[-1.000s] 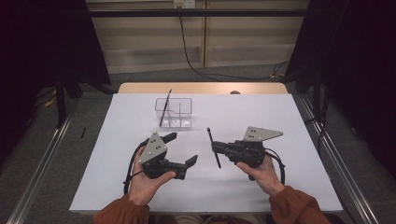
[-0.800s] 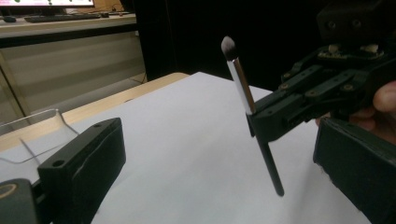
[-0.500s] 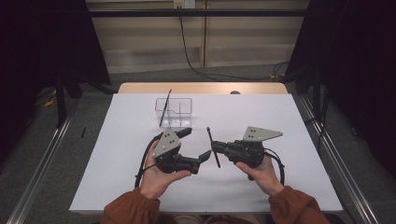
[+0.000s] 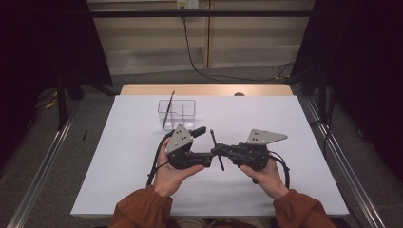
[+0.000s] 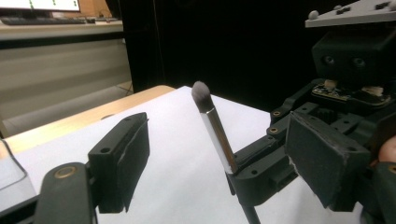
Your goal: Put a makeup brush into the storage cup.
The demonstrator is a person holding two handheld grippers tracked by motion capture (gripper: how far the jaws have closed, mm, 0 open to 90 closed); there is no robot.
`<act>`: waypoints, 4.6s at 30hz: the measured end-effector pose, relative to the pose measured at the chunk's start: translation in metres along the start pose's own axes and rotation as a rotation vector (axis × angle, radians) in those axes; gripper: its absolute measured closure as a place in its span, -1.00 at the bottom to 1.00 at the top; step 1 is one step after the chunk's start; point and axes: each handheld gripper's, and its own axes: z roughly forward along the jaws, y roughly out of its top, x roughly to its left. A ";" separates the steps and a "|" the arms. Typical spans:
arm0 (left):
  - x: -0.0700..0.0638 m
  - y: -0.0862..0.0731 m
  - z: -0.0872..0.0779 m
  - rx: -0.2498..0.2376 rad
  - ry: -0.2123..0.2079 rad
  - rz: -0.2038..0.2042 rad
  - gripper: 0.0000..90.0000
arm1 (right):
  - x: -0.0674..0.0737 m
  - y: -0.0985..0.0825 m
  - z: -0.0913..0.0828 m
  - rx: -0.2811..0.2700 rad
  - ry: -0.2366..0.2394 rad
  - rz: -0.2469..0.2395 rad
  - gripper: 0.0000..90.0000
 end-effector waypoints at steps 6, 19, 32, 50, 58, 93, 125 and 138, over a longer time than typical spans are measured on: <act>0.002 0.000 0.008 0.028 -0.018 -0.007 -0.08 | 0.000 0.000 -0.001 -0.002 -0.008 0.001 0.89; 0.007 -0.003 0.011 0.030 -0.030 -0.059 0.44 | -0.004 -0.002 -0.001 0.001 -0.041 0.020 0.89; 0.009 -0.004 0.014 0.030 -0.060 -0.125 0.81 | -0.005 -0.003 0.000 0.002 -0.053 0.028 0.89; 0.008 -0.001 0.015 0.048 -0.079 -0.115 0.87 | -0.006 -0.004 0.001 -0.010 -0.040 0.041 0.84; 0.007 -0.001 0.015 0.049 -0.084 -0.108 0.87 | -0.006 -0.005 0.001 -0.012 -0.035 0.047 0.56; 0.015 0.007 0.007 0.035 -0.044 -0.099 0.87 | -0.010 -0.006 -0.004 -0.015 -0.147 0.063 -1.00; 0.042 0.006 -0.025 0.043 0.041 -0.100 0.86 | -0.017 -0.024 -0.046 -0.094 -0.335 0.064 -0.87; 0.053 0.011 -0.039 0.034 0.077 -0.095 0.87 | -0.023 -0.037 -0.075 -0.106 -0.400 0.044 -0.90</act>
